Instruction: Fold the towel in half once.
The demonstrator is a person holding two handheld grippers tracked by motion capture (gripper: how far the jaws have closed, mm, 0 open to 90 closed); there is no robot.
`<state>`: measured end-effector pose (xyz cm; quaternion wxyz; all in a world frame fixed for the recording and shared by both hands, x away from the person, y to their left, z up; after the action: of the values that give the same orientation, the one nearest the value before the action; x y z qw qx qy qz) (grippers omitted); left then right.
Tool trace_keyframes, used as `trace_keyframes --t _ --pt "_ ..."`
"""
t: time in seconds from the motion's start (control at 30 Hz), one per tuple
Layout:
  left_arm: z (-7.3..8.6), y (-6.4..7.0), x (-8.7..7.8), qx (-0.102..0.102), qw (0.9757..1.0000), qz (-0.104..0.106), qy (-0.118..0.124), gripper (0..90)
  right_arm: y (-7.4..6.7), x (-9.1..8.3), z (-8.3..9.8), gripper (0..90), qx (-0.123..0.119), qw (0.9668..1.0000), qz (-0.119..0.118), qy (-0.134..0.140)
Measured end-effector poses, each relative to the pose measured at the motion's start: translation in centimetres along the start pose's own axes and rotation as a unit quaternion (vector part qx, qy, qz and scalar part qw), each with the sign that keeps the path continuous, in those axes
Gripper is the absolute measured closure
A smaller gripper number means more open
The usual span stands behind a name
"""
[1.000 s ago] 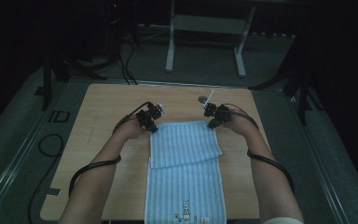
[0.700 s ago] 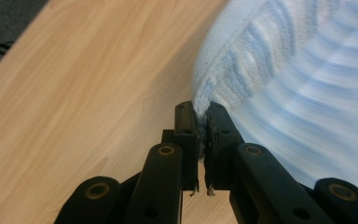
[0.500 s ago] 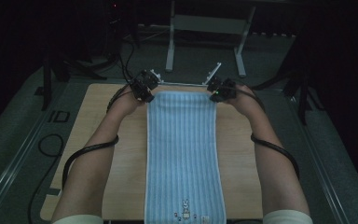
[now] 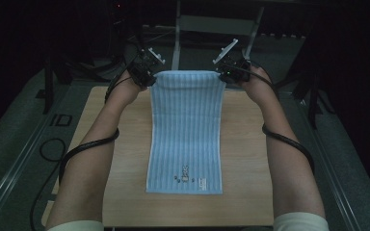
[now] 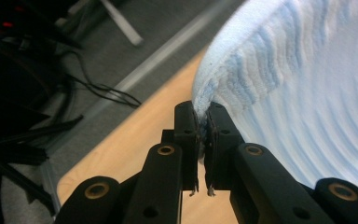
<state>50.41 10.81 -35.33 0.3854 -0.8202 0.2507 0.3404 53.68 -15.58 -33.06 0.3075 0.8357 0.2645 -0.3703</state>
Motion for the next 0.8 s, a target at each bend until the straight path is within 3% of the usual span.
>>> trace_keyframes --t 0.03,0.07,0.23,0.4,0.5,0.63,0.67,0.8 --pt "0.0 0.0 0.0 0.000 1.0000 0.000 0.000 84.9 0.0 0.0 0.0 88.7 0.000 1.0000 0.000 0.000" --pt "0.7 0.9 0.6 0.016 0.9996 0.025 0.003 84.9 -0.2 0.1 0.3 88.7 -0.003 1.0000 -0.004 -0.001" --pt "2.6 3.5 2.3 0.032 0.9972 0.067 -0.004 84.7 -2.0 2.0 3.5 88.6 -0.007 0.9996 -0.022 -0.017" --pt "4.5 5.3 3.2 0.035 0.9955 0.088 0.000 84.7 -4.3 2.9 6.4 88.5 0.002 0.9991 -0.041 -0.011" --pt "5.4 6.2 2.9 0.042 0.9947 0.094 0.005 84.6 -5.9 2.7 7.8 88.5 -0.006 0.9991 -0.041 -0.009" --pt "6.6 8.0 1.7 0.067 0.9926 0.100 0.014 84.5 -8.1 1.8 9.2 88.4 -0.023 0.9989 -0.040 -0.007" --pt "6.9 8.5 1.4 0.077 0.9919 0.101 0.014 84.5 -8.6 1.4 9.6 88.4 -0.033 0.9988 -0.035 -0.004" --pt "9.0 11.1 0.6 0.099 0.9874 0.123 0.016 84.4 -11.0 0.4 11.6 87.9 -0.042 0.9977 -0.053 -0.004"
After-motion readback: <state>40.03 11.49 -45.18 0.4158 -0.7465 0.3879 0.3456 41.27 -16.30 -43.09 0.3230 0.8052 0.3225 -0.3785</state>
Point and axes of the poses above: each handheld gripper's, and its own axes: x roughly forward along the jaws, z roughly out of its underside, y roughly to its right, the point moved 4 cm from there along x, roughly forward along the jaws, and after that the axes turned 12 degrees about x, right-handed, at the moved point
